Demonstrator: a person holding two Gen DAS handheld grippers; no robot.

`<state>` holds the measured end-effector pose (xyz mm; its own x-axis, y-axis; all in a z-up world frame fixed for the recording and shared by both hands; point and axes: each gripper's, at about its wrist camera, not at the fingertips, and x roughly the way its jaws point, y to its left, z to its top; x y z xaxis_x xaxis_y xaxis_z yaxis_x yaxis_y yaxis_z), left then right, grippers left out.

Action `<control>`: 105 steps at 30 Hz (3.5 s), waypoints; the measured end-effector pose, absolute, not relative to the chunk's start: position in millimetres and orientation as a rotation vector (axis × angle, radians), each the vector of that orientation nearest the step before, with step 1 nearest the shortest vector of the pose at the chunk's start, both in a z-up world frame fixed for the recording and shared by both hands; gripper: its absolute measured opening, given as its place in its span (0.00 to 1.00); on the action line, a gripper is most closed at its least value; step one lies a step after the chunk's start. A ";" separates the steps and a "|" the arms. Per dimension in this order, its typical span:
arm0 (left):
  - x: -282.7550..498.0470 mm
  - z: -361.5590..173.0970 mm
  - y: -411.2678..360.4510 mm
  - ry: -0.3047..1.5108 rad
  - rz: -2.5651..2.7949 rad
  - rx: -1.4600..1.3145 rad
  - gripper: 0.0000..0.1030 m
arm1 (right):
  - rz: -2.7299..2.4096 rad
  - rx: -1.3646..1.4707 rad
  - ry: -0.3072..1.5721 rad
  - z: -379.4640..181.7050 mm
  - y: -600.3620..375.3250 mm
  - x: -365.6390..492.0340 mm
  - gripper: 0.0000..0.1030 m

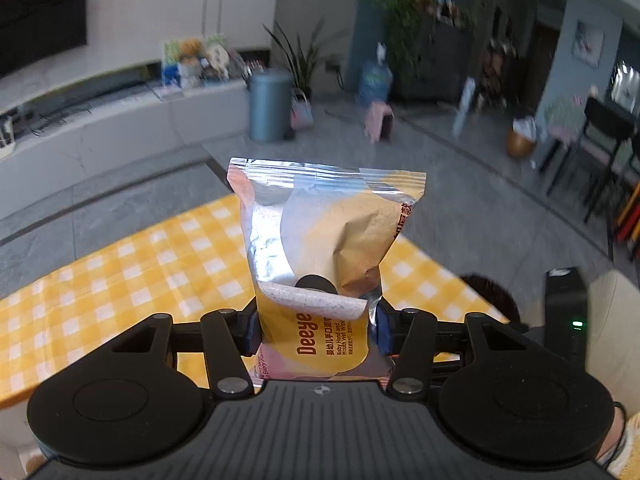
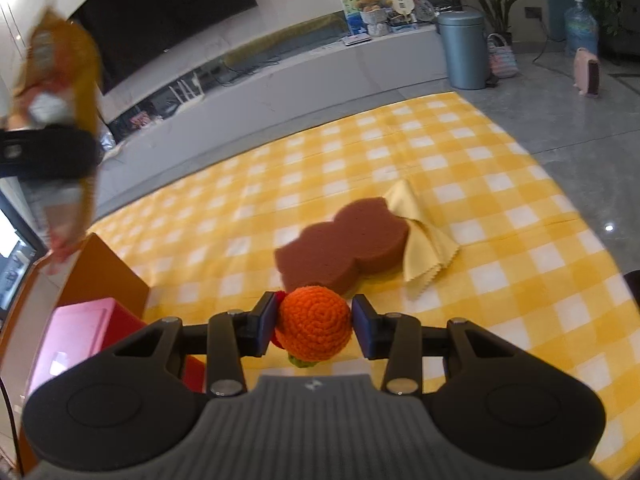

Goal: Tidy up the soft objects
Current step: 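Carry the orange fruit and snack bag with both grippers over the white box, then open the right gripper to drop the fruit while the left gripper releases the snack bag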

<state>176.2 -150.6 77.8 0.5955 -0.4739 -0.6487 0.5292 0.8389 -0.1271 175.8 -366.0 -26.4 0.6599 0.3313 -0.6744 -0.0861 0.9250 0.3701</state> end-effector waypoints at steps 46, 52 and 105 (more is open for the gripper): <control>56.7 44.7 124.1 0.550 -0.101 -0.287 0.58 | 0.816 0.188 0.742 76.7 -109.6 139.3 0.40; 51.5 46.9 137.9 0.532 -0.086 -0.320 0.58 | 0.747 0.023 0.769 73.2 -36.6 160.4 0.40; 95.6 -6.0 90.1 0.882 -0.086 -0.109 0.57 | 0.408 0.040 0.583 81.3 -48.3 174.6 0.97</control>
